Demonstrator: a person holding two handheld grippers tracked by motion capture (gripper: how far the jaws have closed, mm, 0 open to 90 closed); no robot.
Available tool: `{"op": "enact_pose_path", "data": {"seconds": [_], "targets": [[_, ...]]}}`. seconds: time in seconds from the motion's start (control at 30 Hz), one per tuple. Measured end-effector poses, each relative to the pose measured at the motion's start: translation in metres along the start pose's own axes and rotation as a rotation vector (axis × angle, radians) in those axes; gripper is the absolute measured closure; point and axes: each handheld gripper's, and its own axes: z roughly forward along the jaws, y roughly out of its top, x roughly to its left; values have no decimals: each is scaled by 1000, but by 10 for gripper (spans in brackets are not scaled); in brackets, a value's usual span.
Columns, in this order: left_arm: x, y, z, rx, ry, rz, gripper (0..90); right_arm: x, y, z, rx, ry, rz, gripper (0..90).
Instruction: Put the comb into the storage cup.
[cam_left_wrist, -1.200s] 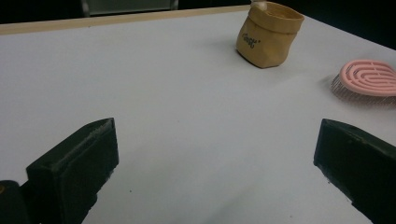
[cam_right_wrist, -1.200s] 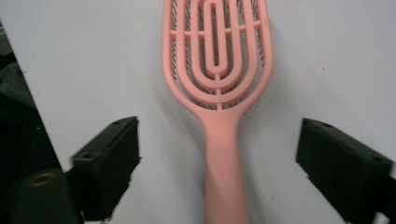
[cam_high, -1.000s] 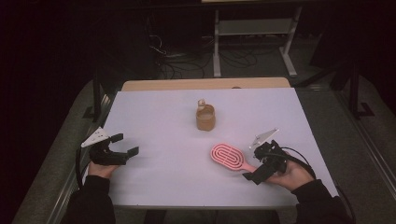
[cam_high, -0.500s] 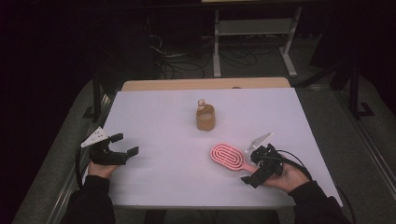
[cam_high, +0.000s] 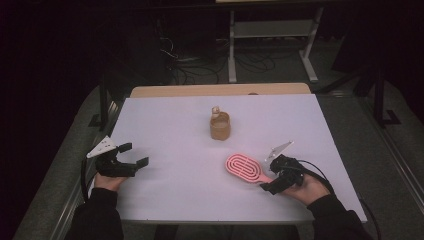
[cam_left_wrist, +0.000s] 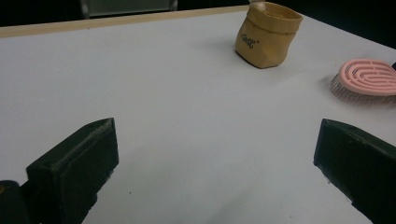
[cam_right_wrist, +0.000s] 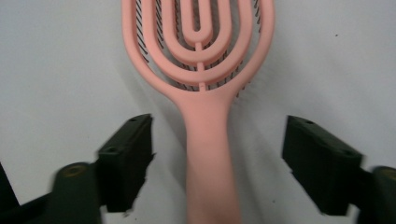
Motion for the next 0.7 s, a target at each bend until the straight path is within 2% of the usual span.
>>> {"op": "enact_pose_path", "data": {"seconds": [0.1,0.33,0.7], "targets": [[0,0,0,-1,-3,0,0,0,0,-1,-5,17,-4,368],[0,0,0,1,-2,1,0,4,2,2,18,15,-28,465],[-1,0,1,11,-1,4,0,2,5,9,49,11,-29,550]]}}
